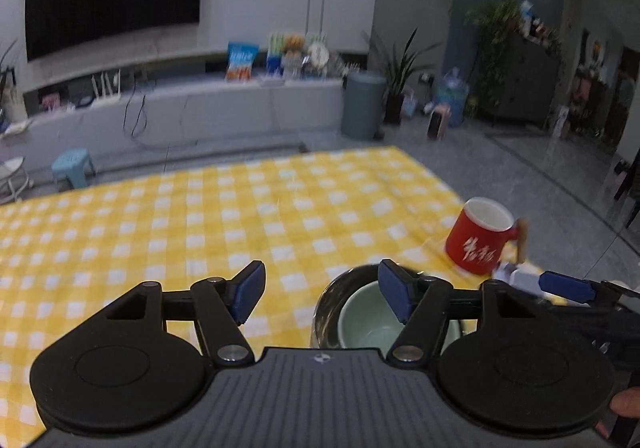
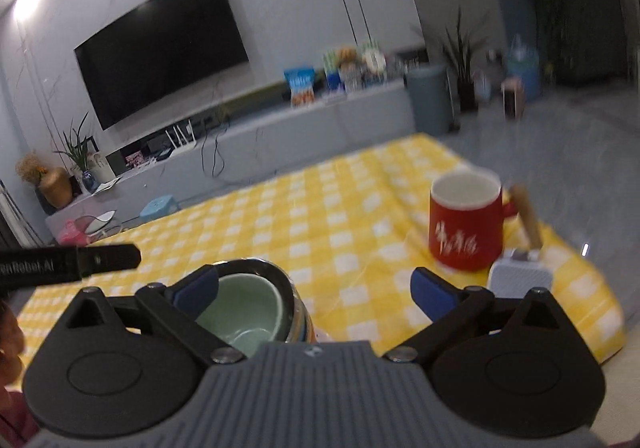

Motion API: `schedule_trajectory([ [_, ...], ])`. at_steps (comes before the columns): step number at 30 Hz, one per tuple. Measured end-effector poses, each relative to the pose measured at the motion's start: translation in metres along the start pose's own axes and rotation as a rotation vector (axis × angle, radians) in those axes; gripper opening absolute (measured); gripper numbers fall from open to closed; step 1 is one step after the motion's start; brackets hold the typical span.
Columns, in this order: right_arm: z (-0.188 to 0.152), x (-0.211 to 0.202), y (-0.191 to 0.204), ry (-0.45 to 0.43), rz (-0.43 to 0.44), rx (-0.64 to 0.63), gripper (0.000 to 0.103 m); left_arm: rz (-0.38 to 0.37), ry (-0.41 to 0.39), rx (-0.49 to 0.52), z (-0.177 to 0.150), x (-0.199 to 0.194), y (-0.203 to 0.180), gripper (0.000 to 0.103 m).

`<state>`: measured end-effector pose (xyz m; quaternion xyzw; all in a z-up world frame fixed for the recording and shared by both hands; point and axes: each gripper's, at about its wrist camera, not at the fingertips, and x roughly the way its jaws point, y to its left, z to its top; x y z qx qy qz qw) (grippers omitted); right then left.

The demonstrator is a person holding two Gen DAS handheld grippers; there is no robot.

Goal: Organize plates and bowls
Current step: 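Lower the bowl stack onto the sticker plate and open both grippers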

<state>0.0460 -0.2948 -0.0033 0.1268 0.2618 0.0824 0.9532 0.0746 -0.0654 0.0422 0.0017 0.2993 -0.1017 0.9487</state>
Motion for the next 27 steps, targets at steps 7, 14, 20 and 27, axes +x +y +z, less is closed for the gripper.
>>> schedule_trajectory([
  [7, -0.018, -0.027, 0.032, -0.055, -0.031, -0.098, 0.100, 0.088, -0.109, 0.097, -0.001, -0.042, -0.022, 0.087],
  [14, -0.035, -0.043, 0.043, -0.043, -0.004, -0.075, 0.100, 0.094, -0.087, 0.037, -0.021, -0.051, -0.021, 0.087],
  [20, -0.050, -0.043, 0.059, 0.006, 0.025, -0.136, 0.100, 0.120, -0.001, 0.010, -0.049, -0.040, -0.019, 0.087],
  [27, -0.057, -0.038, 0.062, 0.035, 0.020, -0.154, 0.100, 0.104, 0.024, -0.005, -0.062, -0.032, -0.016, 0.087],
])
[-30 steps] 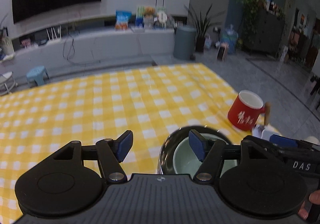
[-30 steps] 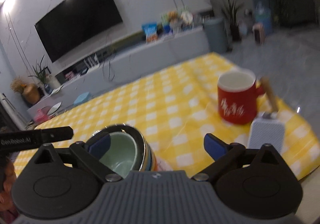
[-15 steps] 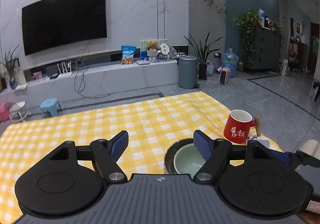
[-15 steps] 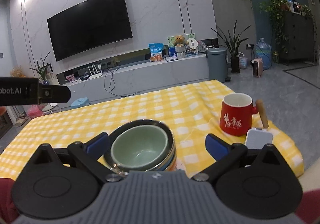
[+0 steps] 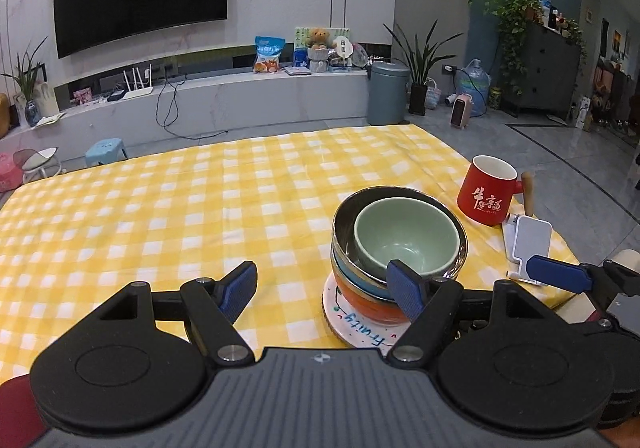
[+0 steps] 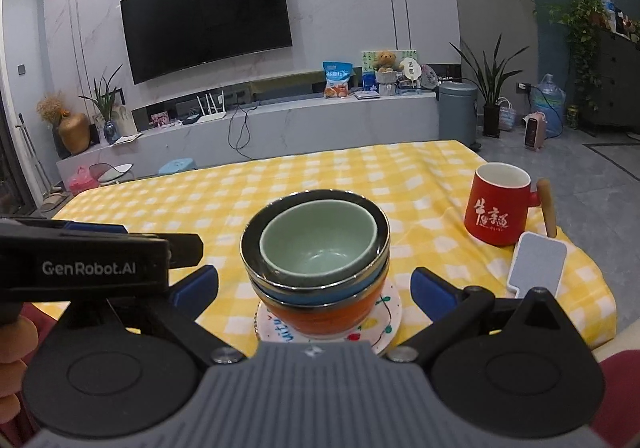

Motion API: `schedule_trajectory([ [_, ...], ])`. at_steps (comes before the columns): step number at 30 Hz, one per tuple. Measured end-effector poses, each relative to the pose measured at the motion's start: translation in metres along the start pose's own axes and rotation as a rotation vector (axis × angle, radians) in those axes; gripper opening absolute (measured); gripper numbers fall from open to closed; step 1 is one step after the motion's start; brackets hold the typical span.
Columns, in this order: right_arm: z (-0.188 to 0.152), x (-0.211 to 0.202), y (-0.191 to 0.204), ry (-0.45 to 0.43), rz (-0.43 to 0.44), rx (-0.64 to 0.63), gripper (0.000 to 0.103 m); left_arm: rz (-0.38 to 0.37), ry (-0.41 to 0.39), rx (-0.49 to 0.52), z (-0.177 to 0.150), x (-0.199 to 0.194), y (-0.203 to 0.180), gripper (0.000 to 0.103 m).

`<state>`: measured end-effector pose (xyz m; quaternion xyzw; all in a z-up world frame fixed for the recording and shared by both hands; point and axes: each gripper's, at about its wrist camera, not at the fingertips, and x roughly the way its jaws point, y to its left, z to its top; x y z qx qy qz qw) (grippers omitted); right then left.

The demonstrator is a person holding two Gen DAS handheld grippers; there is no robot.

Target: Organize plates and bowls

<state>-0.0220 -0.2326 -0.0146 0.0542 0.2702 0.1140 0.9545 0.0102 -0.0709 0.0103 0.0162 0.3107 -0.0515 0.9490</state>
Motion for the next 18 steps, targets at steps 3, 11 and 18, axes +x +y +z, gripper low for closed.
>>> schedule_trajectory([
  [3, -0.002, 0.000, -0.001, 0.007, 0.001, 0.009, 0.100, 0.013, -0.010, -0.004, -0.005, 0.000, -0.002, 0.087],
  [11, -0.004, 0.003, -0.003, 0.032, -0.029, -0.011, 0.100, 0.015, -0.007, 0.007, -0.010, 0.003, -0.005, 0.088],
  [18, -0.008, 0.005, -0.004, 0.060, -0.038, -0.009, 0.100, 0.035, 0.020, 0.014, -0.012, 0.006, -0.007, 0.088],
])
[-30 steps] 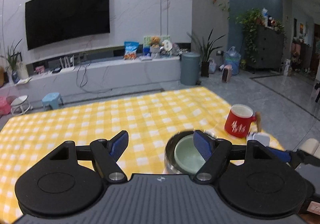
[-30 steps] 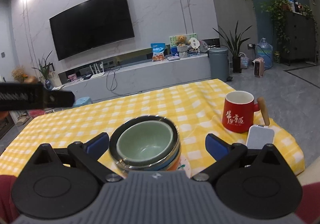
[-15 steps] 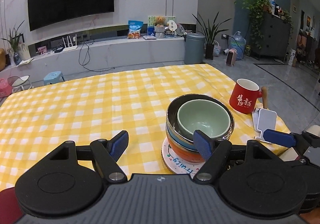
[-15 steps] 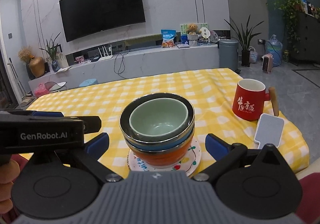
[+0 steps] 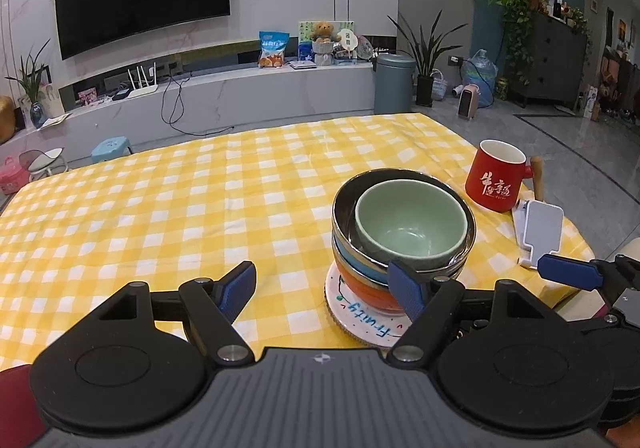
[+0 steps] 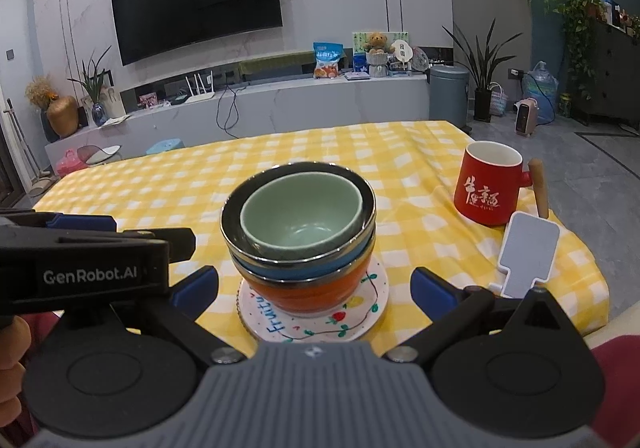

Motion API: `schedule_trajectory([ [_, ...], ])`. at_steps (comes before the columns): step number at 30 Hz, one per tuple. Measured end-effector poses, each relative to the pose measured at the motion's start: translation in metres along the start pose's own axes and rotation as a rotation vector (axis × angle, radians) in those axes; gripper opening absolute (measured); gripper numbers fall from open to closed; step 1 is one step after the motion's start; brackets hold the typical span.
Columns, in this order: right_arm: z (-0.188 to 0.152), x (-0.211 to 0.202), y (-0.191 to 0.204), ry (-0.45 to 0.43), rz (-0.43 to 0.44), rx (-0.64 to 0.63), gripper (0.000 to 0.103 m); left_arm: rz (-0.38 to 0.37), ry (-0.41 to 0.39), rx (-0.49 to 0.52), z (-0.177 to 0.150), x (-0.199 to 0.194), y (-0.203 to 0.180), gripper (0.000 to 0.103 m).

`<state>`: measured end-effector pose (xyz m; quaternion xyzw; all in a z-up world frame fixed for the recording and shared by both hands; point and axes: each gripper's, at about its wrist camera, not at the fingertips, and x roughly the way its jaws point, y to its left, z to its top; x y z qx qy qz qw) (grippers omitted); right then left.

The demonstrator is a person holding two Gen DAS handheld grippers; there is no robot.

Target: Organize plates and bowls

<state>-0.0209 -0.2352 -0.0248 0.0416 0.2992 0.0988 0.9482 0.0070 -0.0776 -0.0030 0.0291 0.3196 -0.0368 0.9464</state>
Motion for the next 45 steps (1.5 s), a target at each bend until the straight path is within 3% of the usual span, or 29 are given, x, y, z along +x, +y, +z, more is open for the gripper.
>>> schedule_trajectory([
  [45, -0.0039, 0.0069, 0.0013, 0.053, 0.004, 0.009, 0.100, 0.020, 0.036, -0.013, -0.0054, 0.0039, 0.0036, 0.088],
])
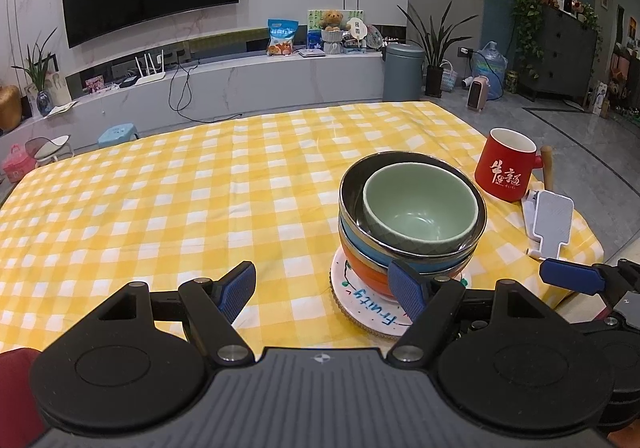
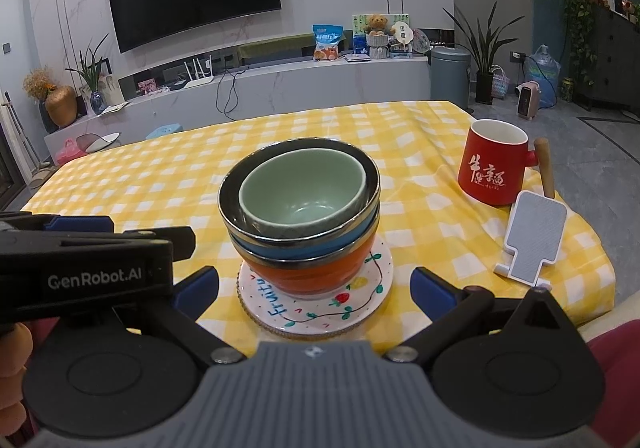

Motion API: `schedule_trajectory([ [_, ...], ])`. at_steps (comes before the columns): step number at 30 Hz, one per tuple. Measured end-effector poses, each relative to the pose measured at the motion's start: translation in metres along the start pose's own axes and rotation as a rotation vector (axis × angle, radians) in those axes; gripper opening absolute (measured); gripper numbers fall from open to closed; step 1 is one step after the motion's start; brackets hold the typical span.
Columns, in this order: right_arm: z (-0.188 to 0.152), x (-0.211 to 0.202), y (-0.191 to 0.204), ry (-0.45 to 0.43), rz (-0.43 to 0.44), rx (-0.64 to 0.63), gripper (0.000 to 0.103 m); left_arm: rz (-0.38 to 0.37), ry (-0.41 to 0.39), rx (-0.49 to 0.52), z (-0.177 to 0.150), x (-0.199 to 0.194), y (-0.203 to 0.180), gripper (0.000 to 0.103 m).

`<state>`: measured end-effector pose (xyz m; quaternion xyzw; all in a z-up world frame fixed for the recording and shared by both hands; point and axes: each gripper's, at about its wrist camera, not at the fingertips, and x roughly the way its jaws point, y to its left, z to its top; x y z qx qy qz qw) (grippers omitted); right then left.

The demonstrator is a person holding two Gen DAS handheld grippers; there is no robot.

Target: Organize plates and bowls

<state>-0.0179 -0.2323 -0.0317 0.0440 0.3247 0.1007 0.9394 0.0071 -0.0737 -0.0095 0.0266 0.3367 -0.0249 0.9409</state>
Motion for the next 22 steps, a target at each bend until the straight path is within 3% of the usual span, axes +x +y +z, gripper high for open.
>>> schedule_trajectory([
  [22, -0.0017, 0.0038, 0.0019, 0.006, 0.026, 0.000, 0.100, -0.017, 0.025, -0.004, 0.0001, 0.0095, 0.0088, 0.091],
])
